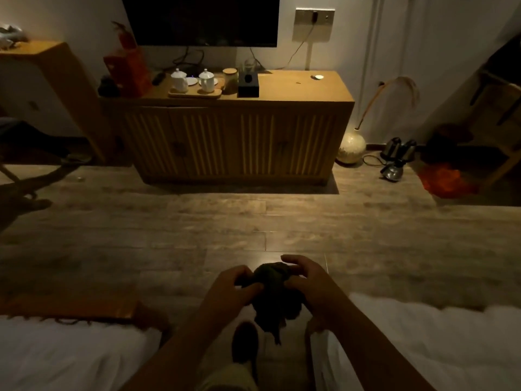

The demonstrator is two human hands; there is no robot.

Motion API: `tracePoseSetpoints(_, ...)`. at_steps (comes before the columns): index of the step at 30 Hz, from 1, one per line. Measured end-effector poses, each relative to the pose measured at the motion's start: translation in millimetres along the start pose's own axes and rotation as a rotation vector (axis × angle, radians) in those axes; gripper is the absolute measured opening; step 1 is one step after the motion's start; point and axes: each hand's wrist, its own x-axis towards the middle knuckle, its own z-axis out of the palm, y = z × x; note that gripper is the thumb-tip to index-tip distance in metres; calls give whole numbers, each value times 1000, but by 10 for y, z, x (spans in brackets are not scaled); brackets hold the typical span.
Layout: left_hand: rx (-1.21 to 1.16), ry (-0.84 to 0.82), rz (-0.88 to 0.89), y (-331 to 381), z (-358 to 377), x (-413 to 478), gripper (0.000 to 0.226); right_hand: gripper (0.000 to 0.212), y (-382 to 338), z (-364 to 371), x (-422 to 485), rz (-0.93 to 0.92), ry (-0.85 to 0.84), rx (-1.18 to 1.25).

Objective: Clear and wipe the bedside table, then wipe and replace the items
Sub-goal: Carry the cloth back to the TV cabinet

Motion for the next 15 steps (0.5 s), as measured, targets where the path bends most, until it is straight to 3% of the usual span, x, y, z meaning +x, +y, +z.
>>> tracePoseSetpoints(4,36,-28,28,308,-181,1386,20,32,-510,-340,1224,-48,59,-147)
tracePoseSetpoints(7,51,-86,36,666,-345,2413,15,22,-1007,-609,2076,-32,135,-209)
tracePoseSetpoints(15,122,-139,114,1890,-701,4834,15,17,-2421,-1559,3884,-123,199,-362)
